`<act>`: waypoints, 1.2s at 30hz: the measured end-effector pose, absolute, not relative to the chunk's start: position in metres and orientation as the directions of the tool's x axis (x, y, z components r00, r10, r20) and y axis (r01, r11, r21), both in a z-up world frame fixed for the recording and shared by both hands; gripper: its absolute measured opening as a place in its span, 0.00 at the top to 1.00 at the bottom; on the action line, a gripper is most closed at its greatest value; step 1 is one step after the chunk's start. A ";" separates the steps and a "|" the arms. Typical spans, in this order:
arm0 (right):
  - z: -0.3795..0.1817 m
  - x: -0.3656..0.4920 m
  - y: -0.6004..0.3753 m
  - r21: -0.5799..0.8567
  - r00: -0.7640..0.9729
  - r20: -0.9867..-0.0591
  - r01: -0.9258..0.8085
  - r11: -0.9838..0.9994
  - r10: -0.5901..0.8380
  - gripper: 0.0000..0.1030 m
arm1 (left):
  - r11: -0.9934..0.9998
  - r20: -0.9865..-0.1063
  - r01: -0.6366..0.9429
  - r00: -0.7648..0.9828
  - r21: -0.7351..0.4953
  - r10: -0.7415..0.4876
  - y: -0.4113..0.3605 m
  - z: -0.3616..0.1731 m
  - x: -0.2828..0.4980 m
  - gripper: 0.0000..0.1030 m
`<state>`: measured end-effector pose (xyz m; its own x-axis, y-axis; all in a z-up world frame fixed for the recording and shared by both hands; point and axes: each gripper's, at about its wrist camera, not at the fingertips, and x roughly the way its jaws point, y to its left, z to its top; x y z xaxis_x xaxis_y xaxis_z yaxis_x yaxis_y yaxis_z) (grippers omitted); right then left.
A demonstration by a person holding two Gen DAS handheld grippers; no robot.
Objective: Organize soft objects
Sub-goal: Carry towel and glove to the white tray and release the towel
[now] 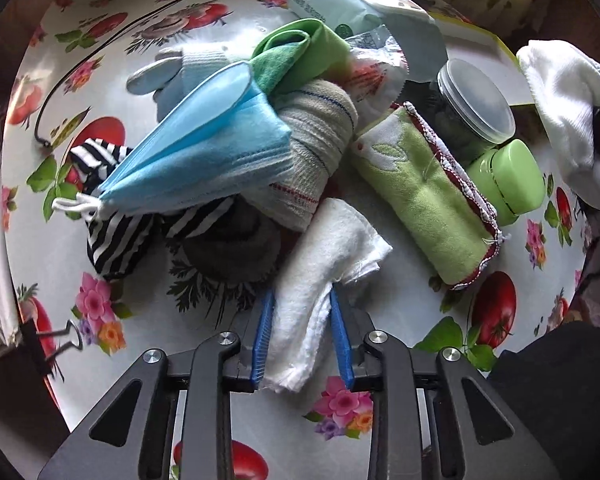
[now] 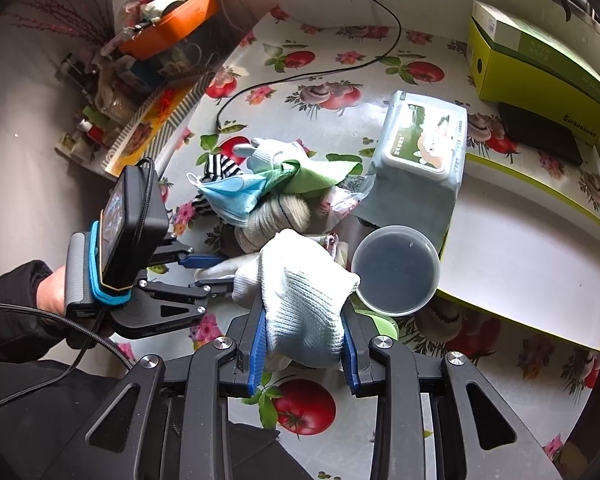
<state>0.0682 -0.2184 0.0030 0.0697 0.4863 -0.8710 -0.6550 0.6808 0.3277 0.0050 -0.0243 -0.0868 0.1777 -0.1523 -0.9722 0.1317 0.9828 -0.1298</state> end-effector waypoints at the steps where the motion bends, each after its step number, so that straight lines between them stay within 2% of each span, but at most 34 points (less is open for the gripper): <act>1: 0.004 0.068 -0.220 0.328 0.073 -0.869 -0.654 0.682 0.489 0.71 | 0.985 -0.972 0.108 0.178 -0.137 -0.154 -0.019 -0.086 0.001 0.75; 3: 0.006 0.069 -0.222 0.329 0.081 -0.866 -0.651 0.684 0.494 0.71 | 0.983 -0.967 0.056 0.178 -0.175 -0.182 -0.010 -0.081 -0.006 0.78; 13: 0.012 0.081 -0.241 0.338 0.125 -0.851 -0.614 0.714 0.510 0.71 | 0.967 -0.936 -0.019 0.255 -0.254 -0.242 0.022 -0.036 -0.013 0.79; 21: 0.014 0.095 -0.261 0.335 0.169 -0.844 -0.574 0.747 0.508 0.71 | 0.962 -0.913 0.024 0.307 -0.273 -0.267 -0.017 -0.009 0.040 0.79; 36: 0.002 0.132 -0.317 0.334 0.248 -0.846 -0.442 0.833 0.471 0.71 | 0.956 -0.907 0.141 0.305 -0.258 -0.290 -0.086 0.004 0.119 0.79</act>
